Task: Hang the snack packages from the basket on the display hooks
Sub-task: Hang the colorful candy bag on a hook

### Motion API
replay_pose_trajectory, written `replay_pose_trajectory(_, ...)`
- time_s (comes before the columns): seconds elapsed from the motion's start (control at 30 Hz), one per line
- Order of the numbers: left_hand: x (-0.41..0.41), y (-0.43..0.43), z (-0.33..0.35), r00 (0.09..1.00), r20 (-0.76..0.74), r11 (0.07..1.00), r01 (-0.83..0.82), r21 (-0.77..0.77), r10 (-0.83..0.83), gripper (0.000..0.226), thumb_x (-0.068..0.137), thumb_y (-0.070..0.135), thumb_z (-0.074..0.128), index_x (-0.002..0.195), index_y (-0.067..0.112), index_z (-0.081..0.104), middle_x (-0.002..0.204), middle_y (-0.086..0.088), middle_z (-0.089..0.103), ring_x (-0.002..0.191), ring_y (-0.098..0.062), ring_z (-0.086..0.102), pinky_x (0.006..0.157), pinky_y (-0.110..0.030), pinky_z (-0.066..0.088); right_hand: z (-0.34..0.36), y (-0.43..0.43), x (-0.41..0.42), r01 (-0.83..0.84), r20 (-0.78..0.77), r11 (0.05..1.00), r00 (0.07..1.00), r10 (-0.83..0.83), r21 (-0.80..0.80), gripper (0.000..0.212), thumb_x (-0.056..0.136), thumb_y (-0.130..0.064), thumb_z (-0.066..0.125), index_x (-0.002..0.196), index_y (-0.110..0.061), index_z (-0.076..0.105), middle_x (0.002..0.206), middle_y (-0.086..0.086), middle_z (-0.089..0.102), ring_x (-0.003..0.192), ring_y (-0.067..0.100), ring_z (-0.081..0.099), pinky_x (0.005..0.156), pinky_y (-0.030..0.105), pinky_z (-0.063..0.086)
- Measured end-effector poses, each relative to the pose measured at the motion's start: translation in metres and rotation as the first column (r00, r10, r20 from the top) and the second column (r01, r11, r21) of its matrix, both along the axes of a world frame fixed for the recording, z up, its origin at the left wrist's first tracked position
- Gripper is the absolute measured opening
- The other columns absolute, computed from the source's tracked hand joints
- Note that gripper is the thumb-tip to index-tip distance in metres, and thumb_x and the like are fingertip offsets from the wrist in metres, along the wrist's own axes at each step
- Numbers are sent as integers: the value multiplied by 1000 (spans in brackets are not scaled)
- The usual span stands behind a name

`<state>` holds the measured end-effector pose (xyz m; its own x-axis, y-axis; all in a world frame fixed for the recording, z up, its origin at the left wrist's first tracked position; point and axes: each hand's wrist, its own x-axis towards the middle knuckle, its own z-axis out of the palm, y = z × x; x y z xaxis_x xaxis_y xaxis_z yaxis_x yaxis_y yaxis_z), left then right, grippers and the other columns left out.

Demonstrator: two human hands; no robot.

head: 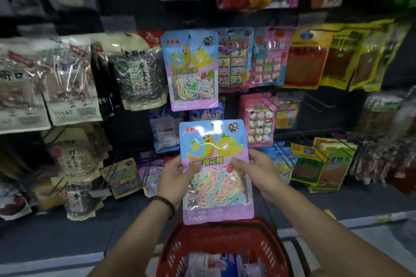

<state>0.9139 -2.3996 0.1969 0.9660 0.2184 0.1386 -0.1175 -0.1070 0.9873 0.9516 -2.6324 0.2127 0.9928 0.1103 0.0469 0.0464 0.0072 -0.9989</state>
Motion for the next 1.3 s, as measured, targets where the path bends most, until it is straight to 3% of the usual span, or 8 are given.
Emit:
replay_pose_trajectory(0.23,42,8,87,996,87,997,37,-63,-31,21,97,5,71,115,16,72,108,5,81,99,-12,77,75,-23,62,95,24,52,84,103,983,990,-102,164,10,101,-13,70,108,-12,77,104,4,83,99,27,80,90,46,64)
replay_pose_trajectory(0.43,89,23,146,981,172,985,-67,-157,94,18,99,14,70,117,17,72,113,-3,81,102,-23,78,93,-48,61,143,49,91,100,183,991,976,-115,87,17,102,-11,69,101,-26,77,101,-5,83,93,18,79,83,38,64)
replay_pose_trajectory(0.7,137,33,196,969,208,987,-114,-115,136,13,102,31,65,111,27,74,109,7,80,102,-18,77,96,-50,60,198,76,129,199,226,974,949,-218,105,26,103,-28,68,95,-3,72,76,9,66,58,18,59,54,27,46)
replay_pose_trajectory(0.8,152,31,205,955,207,973,-186,-135,211,16,104,35,61,101,25,73,103,4,79,100,-22,74,93,-48,58,206,90,148,230,188,967,951,-247,109,43,101,-34,70,87,5,62,73,14,54,65,24,52,61,33,38)
replay_pose_trajectory(0.87,164,33,208,948,207,964,-212,-158,242,19,104,37,60,97,25,72,99,3,77,94,-25,73,86,-44,58,211,99,160,277,133,952,946,-294,133,41,100,-36,71,75,-6,56,70,11,49,67,23,48,60,33,34)
replay_pose_trajectory(1.0,183,34,213,938,176,947,-267,-181,298,22,105,36,59,94,21,70,94,1,74,78,-20,64,68,-33,47,220,111,176,336,93,935,933,-347,117,39,96,-43,74,84,-6,73,77,10,64,69,26,55,64,36,42)
replay_pose_trajectory(1.17,192,38,212,935,183,944,-267,-194,303,21,104,37,60,97,21,73,92,3,75,75,-19,63,67,-32,46,221,117,187,354,91,931,928,-362,90,38,94,-48,73,96,-10,74,97,12,77,86,36,73,68,38,50)
replay_pose_trajectory(1.3,199,36,213,934,166,938,-284,-198,317,20,102,33,61,94,19,73,92,-1,75,77,-22,63,70,-34,47,220,114,193,347,108,935,929,-354,78,33,96,-42,72,78,-16,62,88,14,72,79,36,72,65,36,44)
